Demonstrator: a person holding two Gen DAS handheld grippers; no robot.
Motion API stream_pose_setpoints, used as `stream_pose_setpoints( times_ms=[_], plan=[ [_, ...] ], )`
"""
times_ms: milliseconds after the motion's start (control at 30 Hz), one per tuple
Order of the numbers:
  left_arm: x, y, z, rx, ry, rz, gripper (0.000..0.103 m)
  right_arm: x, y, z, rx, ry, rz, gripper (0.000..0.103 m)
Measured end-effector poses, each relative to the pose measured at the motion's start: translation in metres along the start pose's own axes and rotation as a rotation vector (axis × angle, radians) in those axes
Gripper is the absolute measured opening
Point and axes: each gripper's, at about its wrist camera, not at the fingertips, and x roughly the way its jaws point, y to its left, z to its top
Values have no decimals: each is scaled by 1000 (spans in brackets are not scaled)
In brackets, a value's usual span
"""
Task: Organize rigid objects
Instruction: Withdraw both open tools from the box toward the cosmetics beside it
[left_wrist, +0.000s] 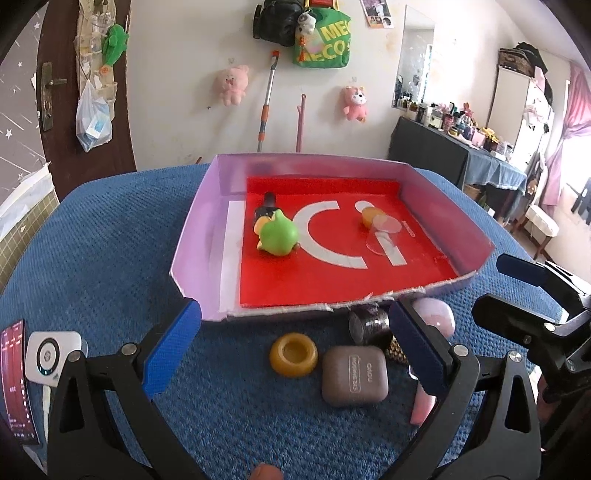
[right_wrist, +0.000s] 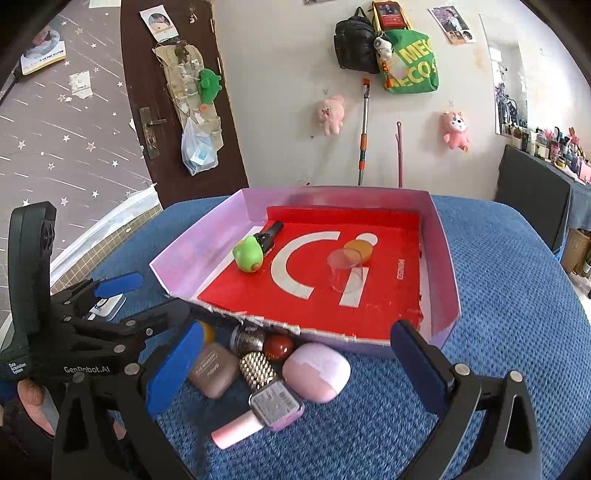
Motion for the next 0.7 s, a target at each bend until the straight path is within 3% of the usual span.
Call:
stream_pose_setpoints(
  times_ms=[700],
  plan=[
    [-3, -7, -31, 10, 38, -19, 103, -10, 9, -36, -2, 27, -34, 103]
  ],
)
